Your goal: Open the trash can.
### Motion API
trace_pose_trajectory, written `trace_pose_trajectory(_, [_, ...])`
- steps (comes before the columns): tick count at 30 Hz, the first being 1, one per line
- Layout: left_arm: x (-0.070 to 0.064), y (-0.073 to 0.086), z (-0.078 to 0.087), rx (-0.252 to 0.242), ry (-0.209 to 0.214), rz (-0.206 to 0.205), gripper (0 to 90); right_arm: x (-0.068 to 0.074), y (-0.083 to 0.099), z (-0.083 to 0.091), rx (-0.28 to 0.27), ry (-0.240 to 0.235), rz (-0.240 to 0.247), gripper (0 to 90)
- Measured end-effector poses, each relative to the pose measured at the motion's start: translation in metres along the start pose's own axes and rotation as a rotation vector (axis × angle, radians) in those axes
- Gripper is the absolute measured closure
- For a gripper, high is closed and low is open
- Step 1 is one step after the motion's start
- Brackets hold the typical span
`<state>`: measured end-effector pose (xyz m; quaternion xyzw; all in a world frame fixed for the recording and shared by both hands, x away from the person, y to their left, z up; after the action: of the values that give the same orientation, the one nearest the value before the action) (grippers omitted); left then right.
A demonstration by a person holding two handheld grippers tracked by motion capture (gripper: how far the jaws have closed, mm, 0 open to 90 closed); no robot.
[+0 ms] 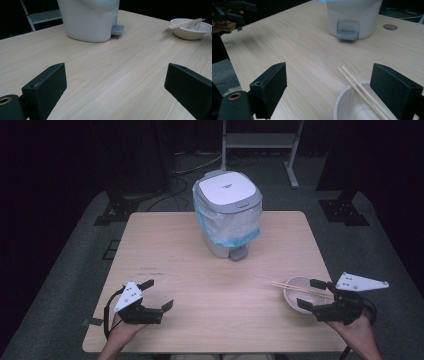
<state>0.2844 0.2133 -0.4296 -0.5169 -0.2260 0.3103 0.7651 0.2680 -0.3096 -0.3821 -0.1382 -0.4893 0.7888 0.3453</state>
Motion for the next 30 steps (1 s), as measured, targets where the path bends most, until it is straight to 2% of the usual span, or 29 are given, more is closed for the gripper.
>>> trace_pose_trajectory(3, [0.000, -0.010, -0.005, -0.007, 0.011, -0.008, 3.2, -0.001, -0.017, -0.008, -0.010, -0.020, 0.002, 12.6])
trace_pose_trajectory(7, [0.000, -0.022, -0.011, -0.014, 0.020, -0.022, 3.2, -0.004, -0.044, -0.023, 0.002, -0.029, 0.015, 12.6])
trace_pose_trajectory(14, [0.003, -0.065, -0.041, -0.027, 0.060, -0.036, 2.9, -0.018, -0.087, -0.050, -0.009, -0.073, -0.006, 12.6])
trace_pose_trajectory(18, [0.003, -0.089, -0.059, -0.039, 0.072, -0.060, 3.0, -0.025, -0.114, -0.061, -0.028, -0.074, -0.008, 12.6])
trace_pose_trajectory(19, [0.003, -0.089, -0.059, -0.039, 0.072, -0.060, 3.0, -0.027, -0.121, -0.064, -0.030, -0.073, -0.006, 12.6])
trace_pose_trajectory(20, [0.003, -0.103, -0.070, -0.050, 0.080, -0.070, 3.0, -0.029, -0.129, -0.068, -0.028, -0.073, -0.007, 12.6])
trace_pose_trajectory(21, [0.003, -0.108, -0.074, -0.054, 0.080, -0.075, 3.0, -0.031, -0.135, -0.072, -0.026, -0.072, -0.005, 12.6])
trace_pose_trajectory(22, [0.004, -0.115, -0.080, -0.063, 0.087, -0.070, 3.1, -0.033, -0.139, -0.075, -0.021, -0.070, -0.007, 12.6])
trace_pose_trajectory(23, [0.004, -0.115, -0.080, -0.063, 0.087, -0.070, 3.1, -0.033, -0.139, -0.075, -0.021, -0.070, -0.007, 12.6])
trace_pose_trajectory(24, [0.005, -0.125, -0.089, -0.073, 0.095, -0.063, 3.1, -0.038, -0.151, -0.085, -0.013, -0.061, -0.008, 12.6])
trace_pose_trajectory(27, [0.007, -0.141, -0.104, -0.078, 0.108, -0.057, 3.4, -0.046, -0.166, -0.097, -0.007, -0.060, -0.026, 12.7])
trace_pose_trajectory(30, [0.011, -0.155, -0.113, -0.082, 0.112, -0.056, 3.6, -0.052, -0.175, -0.102, -0.008, -0.058, -0.033, 12.7])
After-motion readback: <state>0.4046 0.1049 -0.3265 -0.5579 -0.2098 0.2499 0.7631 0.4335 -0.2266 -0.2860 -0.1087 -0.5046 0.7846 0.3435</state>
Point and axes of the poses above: each handheld gripper's, and its own axes: z roughly backward along the jaws, y roughly out of its underside, x roughly to its left, the point moved 2 cm from there along -z, roughly forward along the jaws, and after that the axes turned 2 degrees about x, right-handed, at the moved point
